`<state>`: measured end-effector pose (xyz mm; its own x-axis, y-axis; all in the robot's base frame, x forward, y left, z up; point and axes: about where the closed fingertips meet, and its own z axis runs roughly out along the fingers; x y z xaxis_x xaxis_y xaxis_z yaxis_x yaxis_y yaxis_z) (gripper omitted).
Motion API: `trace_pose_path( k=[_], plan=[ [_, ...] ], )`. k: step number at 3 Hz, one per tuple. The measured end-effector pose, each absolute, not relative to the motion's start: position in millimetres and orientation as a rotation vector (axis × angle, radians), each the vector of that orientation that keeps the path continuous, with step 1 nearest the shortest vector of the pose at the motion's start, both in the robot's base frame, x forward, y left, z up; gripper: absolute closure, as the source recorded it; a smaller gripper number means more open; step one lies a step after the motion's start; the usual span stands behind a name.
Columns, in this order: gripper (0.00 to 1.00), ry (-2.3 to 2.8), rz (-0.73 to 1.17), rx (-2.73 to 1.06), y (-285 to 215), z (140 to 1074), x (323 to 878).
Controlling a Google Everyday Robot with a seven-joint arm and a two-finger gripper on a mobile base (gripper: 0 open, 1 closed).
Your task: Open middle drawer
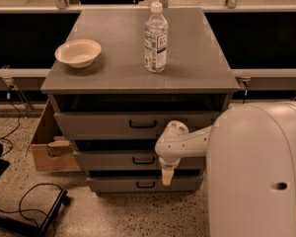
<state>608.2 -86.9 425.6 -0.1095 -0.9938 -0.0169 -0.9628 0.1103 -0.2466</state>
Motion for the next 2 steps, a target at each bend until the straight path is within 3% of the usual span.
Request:
trace_pose_path(
  k=[2],
  plan=[
    [0.61, 2.304, -0.207, -1.898, -107, 417, 584]
  ],
)
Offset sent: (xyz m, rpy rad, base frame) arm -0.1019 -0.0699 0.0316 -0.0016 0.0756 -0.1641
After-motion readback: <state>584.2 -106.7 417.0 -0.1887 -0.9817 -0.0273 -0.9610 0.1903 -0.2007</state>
